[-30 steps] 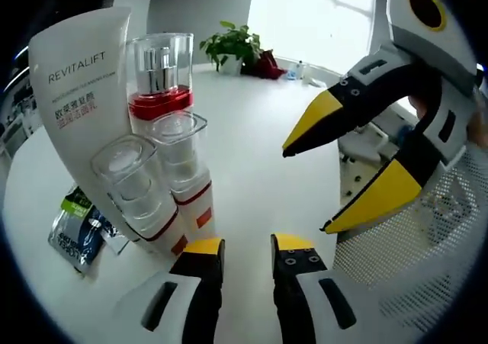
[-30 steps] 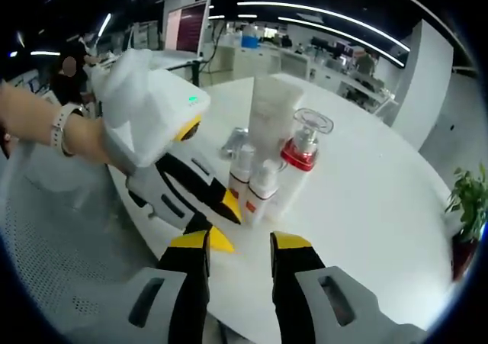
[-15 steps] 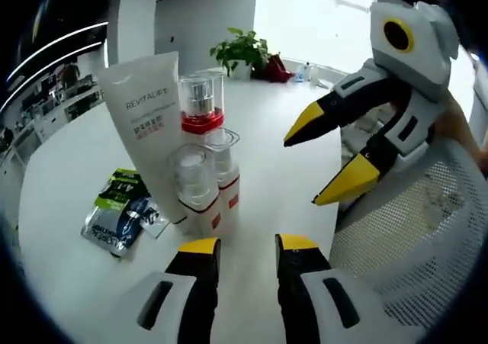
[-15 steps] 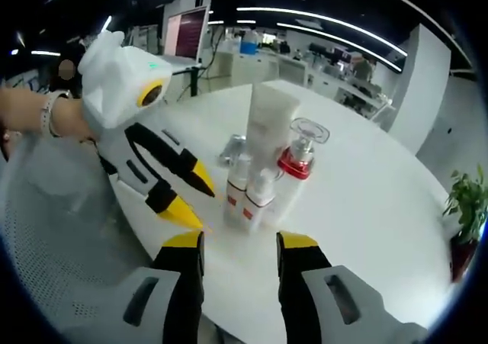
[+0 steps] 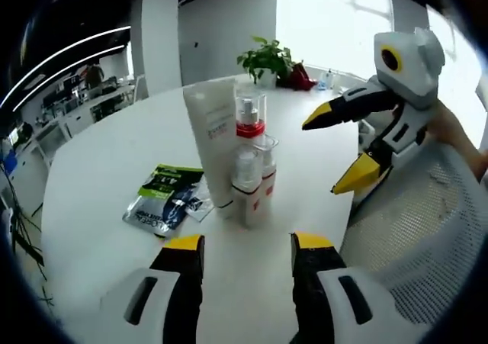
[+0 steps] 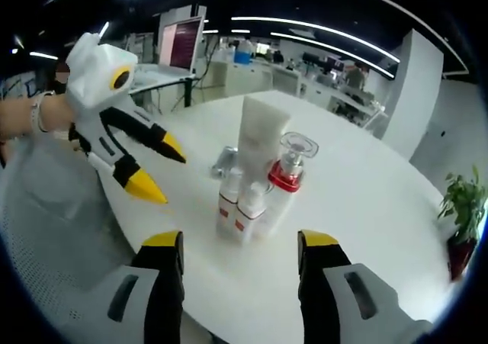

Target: Arrange the skincare products in the storage area until every visible bottle or jar stands upright without overlapping.

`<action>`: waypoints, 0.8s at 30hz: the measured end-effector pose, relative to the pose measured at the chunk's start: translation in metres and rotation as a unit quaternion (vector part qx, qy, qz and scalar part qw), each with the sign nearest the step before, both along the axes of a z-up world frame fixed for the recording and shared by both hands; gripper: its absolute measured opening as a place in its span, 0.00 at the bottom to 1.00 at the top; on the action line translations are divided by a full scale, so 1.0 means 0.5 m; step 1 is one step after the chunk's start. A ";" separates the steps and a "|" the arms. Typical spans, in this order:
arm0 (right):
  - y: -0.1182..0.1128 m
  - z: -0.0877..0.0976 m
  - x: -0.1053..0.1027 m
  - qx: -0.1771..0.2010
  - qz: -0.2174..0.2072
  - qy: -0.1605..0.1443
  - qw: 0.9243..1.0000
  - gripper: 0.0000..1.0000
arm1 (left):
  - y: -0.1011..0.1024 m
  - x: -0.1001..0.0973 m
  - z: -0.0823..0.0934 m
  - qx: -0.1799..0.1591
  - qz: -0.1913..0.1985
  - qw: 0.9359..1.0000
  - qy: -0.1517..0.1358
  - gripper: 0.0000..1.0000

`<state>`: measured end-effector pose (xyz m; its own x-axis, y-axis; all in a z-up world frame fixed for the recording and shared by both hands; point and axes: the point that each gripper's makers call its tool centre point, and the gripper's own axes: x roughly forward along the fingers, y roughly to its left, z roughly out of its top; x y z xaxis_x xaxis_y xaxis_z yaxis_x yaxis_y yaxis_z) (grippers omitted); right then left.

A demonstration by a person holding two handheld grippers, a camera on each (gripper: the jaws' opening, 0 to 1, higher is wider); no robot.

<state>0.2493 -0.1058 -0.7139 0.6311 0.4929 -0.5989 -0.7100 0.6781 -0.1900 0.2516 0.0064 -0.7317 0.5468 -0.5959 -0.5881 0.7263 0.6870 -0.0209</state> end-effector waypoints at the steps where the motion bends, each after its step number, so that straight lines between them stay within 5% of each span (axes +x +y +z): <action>1: 0.001 0.001 0.000 0.001 0.001 -0.001 1.000 0.63 | 0.010 0.002 0.008 -0.001 0.006 1.000 -0.004 0.42; 13: 0.007 0.015 0.005 0.027 -0.009 -0.009 1.000 0.77 | 0.100 0.020 0.056 0.007 0.067 0.996 -0.053 0.62; 24: 0.016 0.021 0.010 0.043 -0.014 -0.011 0.999 0.89 | 0.110 0.011 0.058 0.002 0.084 0.994 -0.065 0.79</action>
